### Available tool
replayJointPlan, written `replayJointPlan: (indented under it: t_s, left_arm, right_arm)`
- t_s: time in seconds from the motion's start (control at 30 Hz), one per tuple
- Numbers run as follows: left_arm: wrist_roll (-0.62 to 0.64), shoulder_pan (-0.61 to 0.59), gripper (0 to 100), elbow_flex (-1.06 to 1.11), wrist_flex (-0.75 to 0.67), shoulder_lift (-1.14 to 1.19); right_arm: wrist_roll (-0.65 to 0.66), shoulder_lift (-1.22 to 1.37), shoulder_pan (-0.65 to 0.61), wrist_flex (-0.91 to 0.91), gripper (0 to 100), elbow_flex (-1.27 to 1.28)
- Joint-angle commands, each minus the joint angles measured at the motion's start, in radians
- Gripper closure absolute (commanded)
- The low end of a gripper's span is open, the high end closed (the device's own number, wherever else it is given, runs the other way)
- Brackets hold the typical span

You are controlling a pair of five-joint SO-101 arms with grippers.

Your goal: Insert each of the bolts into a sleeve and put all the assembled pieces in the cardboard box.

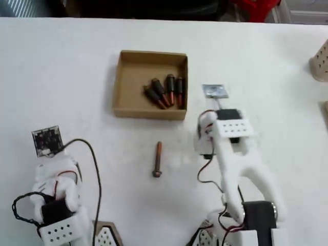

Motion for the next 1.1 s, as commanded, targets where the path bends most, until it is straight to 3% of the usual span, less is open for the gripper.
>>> replayJointPlan:
  t_s: [0.0, 0.2, 0.4, 0.83, 1.07]
  left_arm:
    - [0.002, 0.077, 98, -0.002, 0.009, -0.005]
    - [0.052, 0.111, 98, 0.0, -0.164, 0.171]
    - [0.049, 0.147, 98, -0.041, -0.327, 0.421]
    - [0.149, 0.7, 98, -0.218, -0.279, 0.68]
    - [0.149, 0.857, 98, -0.384, -0.353, 0.874]
  right_arm:
    - [0.046, -0.039, 0.125, -0.016, 98.1, 0.002]
    - [0.052, -0.044, 0.249, -0.088, 98.1, 0.083]
    - [0.052, -0.044, 0.294, -0.101, 98.1, 0.092]
    - [0.052, -0.035, 0.326, -0.124, 98.1, 0.094]
    - [0.052, -0.035, 0.332, -0.136, 98.1, 0.094]
